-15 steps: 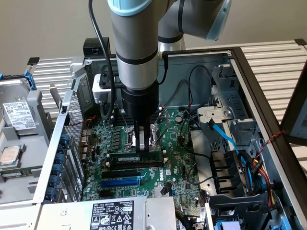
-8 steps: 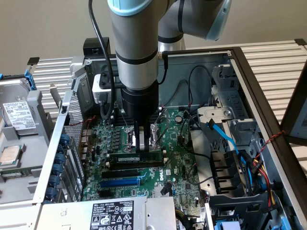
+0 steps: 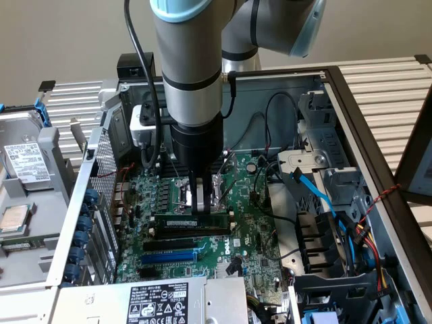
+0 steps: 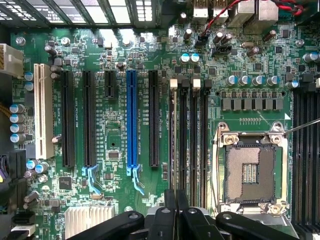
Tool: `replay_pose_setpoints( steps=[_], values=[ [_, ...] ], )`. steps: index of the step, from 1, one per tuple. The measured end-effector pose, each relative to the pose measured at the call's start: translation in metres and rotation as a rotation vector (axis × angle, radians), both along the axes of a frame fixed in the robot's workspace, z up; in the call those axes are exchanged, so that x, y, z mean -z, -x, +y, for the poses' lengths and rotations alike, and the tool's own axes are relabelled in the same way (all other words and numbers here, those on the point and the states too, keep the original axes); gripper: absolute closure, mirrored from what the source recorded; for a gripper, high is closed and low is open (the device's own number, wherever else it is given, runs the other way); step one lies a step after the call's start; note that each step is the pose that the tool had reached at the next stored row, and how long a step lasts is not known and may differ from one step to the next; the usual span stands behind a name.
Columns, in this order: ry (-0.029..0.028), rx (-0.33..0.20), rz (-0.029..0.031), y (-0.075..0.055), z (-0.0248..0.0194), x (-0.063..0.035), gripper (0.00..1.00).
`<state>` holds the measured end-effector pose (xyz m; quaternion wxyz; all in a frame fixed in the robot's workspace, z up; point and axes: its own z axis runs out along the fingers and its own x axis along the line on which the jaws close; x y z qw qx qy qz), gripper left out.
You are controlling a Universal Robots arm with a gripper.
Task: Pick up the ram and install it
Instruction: 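Insert the ram into the slot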
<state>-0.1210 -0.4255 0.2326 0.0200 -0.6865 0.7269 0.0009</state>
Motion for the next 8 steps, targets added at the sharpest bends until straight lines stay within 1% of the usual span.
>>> replay_pose_setpoints(
  steps=[3, 5, 6, 7, 8],
  values=[
    [0.001, 0.0, -0.0009, 0.0025, 0.0, -0.0065, 0.88],
    [0.0041, 0.0, -0.0085, 0.0041, 0.0, -0.0068, 0.88],
    [0.009, 0.0, -0.0171, 0.0048, 0.0, -0.0068, 0.88],
    [0.0151, 0.0, -0.0283, 0.0054, 0.0, -0.0068, 0.88],
    [0.0217, 0.0, -0.041, 0.0061, 0.0, -0.0068, 0.88]
  ],
)
